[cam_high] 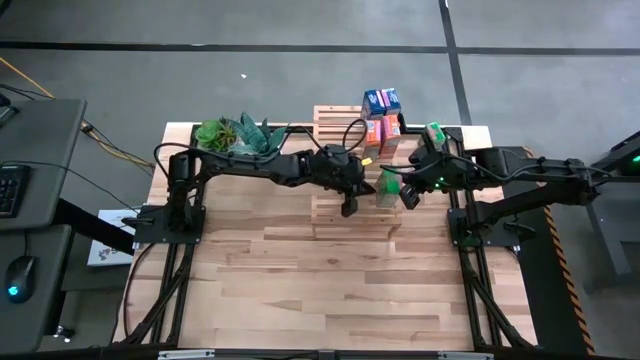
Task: Stack cereal on shelf
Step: Put the left green cereal box on the shelf
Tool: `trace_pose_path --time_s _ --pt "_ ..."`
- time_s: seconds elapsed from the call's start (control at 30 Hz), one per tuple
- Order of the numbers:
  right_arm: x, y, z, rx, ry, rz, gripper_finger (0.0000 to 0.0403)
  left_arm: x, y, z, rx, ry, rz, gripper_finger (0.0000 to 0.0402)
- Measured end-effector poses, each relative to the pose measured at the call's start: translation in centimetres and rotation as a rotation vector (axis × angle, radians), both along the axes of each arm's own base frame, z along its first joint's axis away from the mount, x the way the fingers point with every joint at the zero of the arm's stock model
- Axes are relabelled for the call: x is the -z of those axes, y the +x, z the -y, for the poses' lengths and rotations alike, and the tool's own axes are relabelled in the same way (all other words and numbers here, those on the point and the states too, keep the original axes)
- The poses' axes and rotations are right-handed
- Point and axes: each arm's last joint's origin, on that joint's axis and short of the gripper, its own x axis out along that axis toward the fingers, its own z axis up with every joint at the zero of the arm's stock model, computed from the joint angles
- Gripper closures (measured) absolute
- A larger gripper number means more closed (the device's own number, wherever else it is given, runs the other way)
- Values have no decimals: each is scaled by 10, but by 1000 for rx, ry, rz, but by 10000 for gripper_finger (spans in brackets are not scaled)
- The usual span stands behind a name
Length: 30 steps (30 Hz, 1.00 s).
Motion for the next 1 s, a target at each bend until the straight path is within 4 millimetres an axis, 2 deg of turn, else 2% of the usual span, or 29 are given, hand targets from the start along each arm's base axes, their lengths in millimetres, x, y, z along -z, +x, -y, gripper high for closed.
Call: trace_pose_path --time_s 1.0 --pt "-3 0 -1 -47 29 34 403 -3 2 7 4 -19 33 401"
